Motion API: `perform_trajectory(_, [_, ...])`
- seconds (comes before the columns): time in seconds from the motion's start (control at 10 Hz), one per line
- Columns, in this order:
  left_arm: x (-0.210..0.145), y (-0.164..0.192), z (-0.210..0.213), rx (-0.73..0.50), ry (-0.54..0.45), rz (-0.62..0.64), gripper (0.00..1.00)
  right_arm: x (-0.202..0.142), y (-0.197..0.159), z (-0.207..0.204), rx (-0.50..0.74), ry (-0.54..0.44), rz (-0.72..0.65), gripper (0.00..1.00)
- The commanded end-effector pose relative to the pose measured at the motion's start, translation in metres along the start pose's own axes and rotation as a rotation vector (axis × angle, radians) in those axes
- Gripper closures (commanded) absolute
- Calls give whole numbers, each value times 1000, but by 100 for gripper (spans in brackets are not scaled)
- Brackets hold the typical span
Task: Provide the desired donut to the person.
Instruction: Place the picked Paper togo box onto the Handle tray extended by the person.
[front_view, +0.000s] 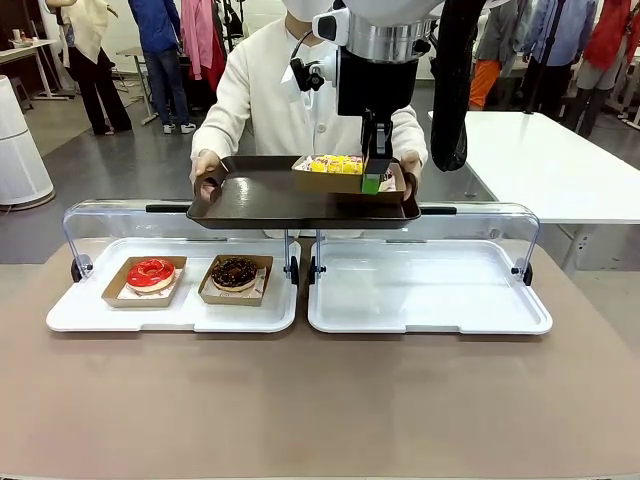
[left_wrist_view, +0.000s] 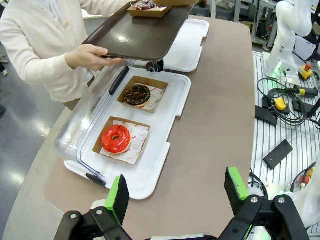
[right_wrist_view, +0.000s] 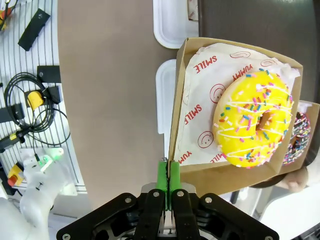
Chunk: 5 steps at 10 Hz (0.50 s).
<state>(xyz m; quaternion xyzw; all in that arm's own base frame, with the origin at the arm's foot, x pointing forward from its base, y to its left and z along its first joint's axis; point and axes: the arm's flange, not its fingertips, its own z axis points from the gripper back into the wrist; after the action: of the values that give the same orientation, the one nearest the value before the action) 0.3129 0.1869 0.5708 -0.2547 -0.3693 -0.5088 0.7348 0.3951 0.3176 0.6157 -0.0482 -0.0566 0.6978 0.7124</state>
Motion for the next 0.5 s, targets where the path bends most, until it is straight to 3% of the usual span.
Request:
perform_trajectory(0.0, [0,0,0,4,-11,-9,0,-1,2,-3,-2,-1,0,100])
perform_trajectory(0.4, [0,0,0,4,-11,-9,0,-1,2,-3,-2,-1,0,100])
